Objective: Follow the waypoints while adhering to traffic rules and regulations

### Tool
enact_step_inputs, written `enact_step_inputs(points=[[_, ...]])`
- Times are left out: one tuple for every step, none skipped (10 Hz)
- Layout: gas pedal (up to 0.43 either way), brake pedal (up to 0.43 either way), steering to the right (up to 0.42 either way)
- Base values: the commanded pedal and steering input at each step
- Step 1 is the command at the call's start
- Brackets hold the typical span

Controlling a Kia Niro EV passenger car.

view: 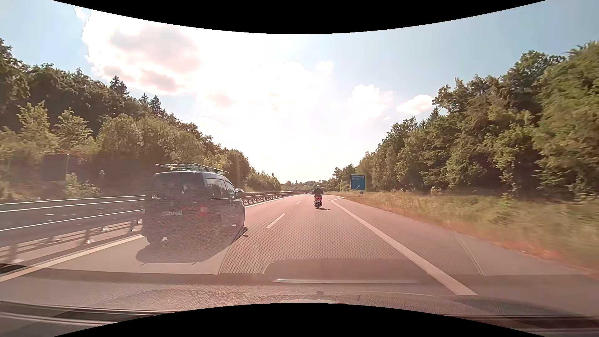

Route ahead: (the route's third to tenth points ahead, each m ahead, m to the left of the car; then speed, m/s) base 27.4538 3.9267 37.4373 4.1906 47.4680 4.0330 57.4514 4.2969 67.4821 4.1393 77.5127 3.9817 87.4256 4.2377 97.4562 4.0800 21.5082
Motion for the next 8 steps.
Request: enact_step_inputs(points=[[0.240,0.012,0.002],[0.240,0.012,0.003],[0.240,0.012,0.003],[0.240,0.012,0.003],[0.248,0.012,0.003],[0.260,0.012,0.003],[0.260,0.012,0.003],[0.260,0.012,0.003]])
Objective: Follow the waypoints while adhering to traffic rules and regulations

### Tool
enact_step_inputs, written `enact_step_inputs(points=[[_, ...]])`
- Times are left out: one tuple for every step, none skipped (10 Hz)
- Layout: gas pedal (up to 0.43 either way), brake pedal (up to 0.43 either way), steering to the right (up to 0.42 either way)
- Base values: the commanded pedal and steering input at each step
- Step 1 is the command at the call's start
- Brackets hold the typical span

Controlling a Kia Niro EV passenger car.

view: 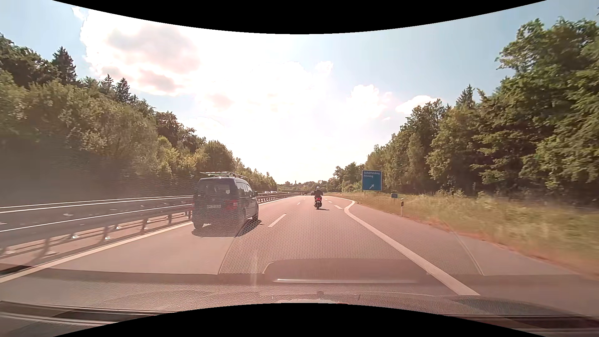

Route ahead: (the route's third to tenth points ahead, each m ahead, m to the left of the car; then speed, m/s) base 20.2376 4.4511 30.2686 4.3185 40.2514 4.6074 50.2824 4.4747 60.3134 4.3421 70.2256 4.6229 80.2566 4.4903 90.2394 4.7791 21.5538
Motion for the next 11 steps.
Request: enact_step_inputs(points=[[0.260,0.012,0.003],[0.260,0.012,0.003],[0.260,0.012,0.003],[0.260,0.012,0.002],[0.260,0.012,0.003],[0.260,0.012,0.003],[0.260,0.012,0.003],[0.260,0.012,0.003],[0.260,0.012,0.003],[0.260,0.012,0.002],[0.260,0.012,0.001]])
